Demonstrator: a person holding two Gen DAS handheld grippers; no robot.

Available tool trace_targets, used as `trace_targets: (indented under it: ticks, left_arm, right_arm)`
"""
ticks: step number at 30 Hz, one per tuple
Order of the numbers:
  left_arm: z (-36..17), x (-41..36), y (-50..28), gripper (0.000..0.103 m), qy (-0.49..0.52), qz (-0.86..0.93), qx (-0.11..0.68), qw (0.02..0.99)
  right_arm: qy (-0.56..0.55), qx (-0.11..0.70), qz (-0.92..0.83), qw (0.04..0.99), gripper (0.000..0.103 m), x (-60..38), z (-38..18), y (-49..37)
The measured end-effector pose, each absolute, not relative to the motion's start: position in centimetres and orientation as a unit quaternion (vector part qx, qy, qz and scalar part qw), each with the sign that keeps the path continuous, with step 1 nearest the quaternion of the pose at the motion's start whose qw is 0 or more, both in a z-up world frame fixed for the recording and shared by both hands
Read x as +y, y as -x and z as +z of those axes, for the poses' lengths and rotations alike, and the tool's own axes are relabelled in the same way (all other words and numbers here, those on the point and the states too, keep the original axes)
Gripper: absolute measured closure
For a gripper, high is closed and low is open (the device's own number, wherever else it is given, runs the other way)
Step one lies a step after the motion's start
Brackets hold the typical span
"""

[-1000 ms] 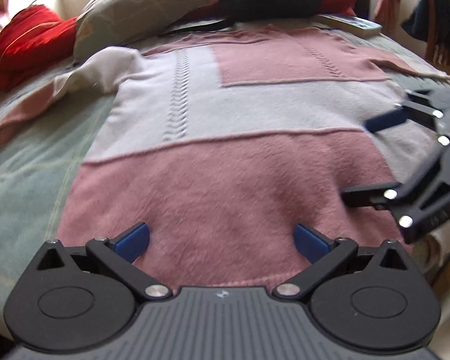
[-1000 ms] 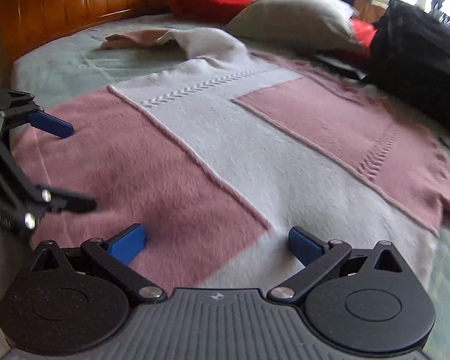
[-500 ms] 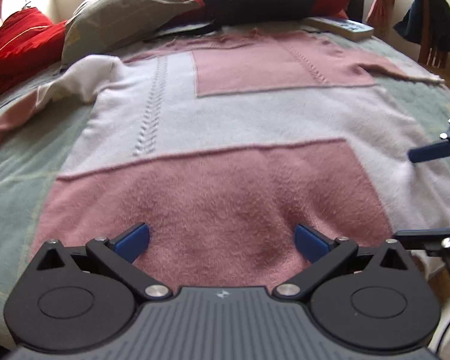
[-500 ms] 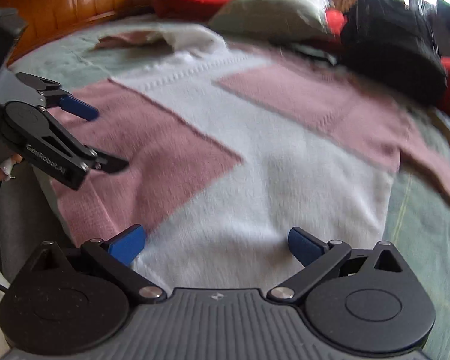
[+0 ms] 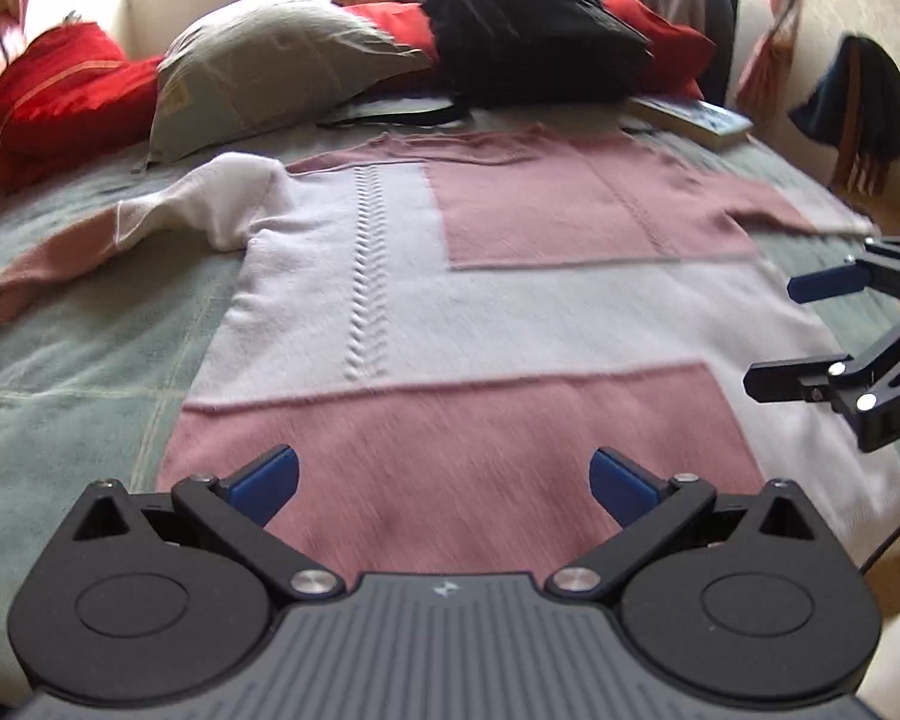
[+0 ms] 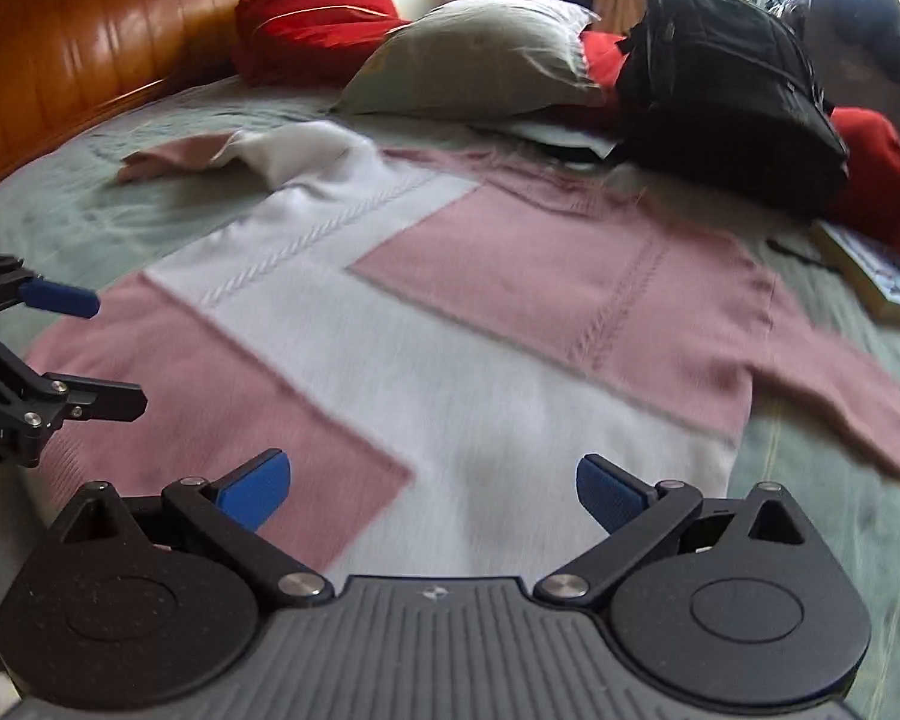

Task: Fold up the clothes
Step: 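Move the left gripper toward the other pink-and-white sleeve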

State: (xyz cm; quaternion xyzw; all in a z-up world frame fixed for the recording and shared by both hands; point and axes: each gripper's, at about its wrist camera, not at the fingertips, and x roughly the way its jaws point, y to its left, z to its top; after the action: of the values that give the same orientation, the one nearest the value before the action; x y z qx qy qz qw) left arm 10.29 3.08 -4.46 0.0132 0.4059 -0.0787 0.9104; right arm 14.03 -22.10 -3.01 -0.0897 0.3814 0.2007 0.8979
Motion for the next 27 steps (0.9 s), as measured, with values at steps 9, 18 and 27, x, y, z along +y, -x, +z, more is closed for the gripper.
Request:
trace_targets:
  ticks: [9, 18, 27]
  left_arm:
    - [-6.8, 6.0, -12.5, 0.001, 0.041, -0.078, 0.443, 0.892]
    - [-3.4, 14.3, -16.2, 0.001, 0.085, -0.003, 0.417, 0.905]
    - [-3.7, 22.5, -22.1, 0.001, 0.168, 0.034, 0.398, 0.901]
  right_arm:
    - [0.049, 0.360, 0.200, 0.910, 0.000, -20.4, -0.4, -23.3]
    - [0.024, 0.367, 0.258, 0.894, 0.000, -13.4, -0.6, -31.5]
    - [0.043, 0.408, 0.353, 0.841, 0.000, -7.9, -7.4, -31.3]
